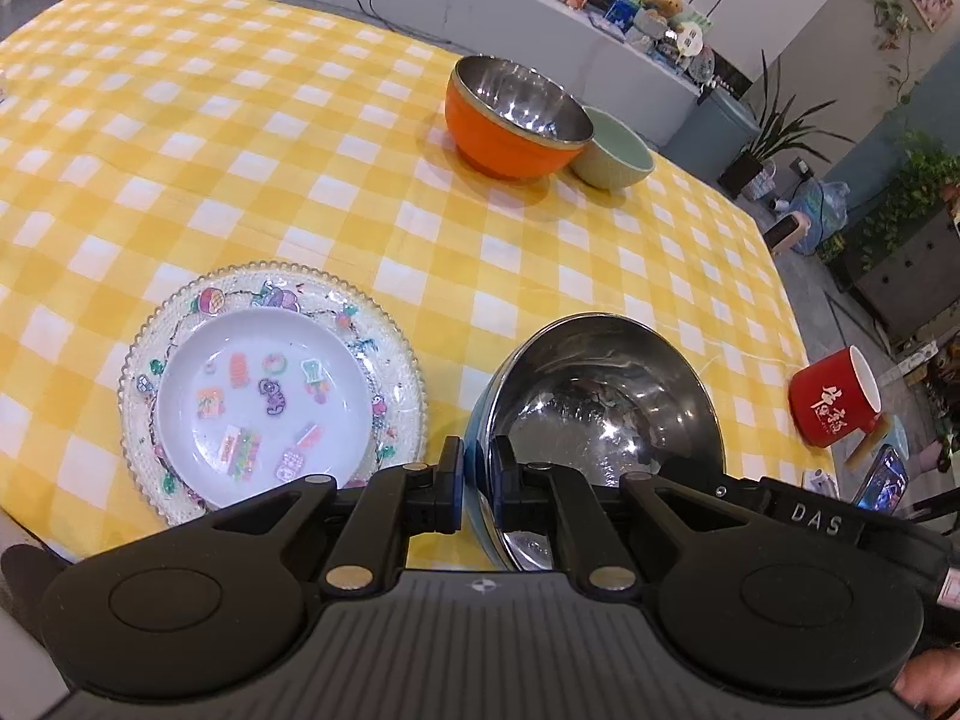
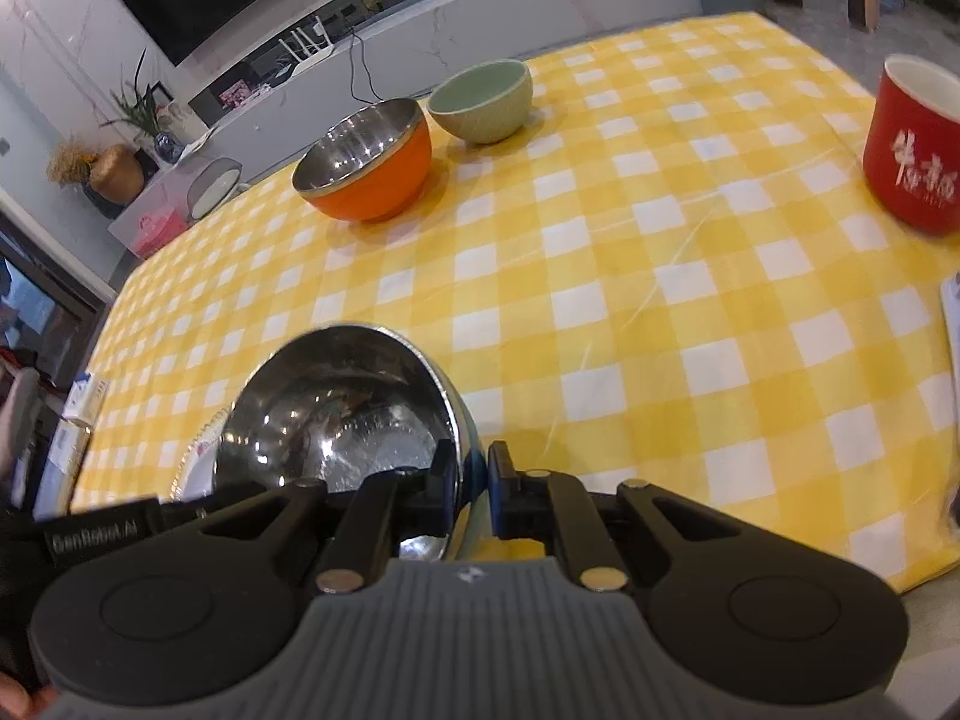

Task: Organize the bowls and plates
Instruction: 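Carry the blue bowl beside the plate stack and open both grippers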

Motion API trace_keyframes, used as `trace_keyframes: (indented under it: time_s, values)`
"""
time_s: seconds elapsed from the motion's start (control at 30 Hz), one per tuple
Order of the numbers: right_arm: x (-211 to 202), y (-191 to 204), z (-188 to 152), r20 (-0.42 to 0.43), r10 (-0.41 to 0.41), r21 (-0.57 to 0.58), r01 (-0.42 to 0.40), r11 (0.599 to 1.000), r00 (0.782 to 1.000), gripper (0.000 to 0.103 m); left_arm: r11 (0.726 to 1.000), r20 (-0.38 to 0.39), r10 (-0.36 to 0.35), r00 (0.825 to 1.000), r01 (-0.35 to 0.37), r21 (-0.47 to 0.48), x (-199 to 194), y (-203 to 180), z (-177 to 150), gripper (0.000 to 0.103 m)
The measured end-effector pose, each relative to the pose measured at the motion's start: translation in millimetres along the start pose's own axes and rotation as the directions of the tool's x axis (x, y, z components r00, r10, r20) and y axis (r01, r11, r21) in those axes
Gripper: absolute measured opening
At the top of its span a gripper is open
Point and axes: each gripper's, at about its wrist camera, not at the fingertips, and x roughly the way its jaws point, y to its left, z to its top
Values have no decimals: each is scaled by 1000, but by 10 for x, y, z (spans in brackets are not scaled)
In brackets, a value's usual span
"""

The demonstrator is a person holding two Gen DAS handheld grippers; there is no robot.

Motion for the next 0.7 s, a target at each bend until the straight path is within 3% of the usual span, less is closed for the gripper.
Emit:
trace_keyframes:
  time_s: [0.27,0.37,0.7]
  values:
    - [42,-27,25,-22,-15,12,16,1000,1000,9,1000,-21,8,1000,-8,7,69,-12,-89,9]
    - [43,-41,39,-24,-18,18,19,1000,1000,9,999,6,15,1000,-16,43,73,-61,-99,9]
    - [99,-101,90,-21,-81,61,82,995,996,9,999,43,-18,999,17,37,206,-118,-26,10]
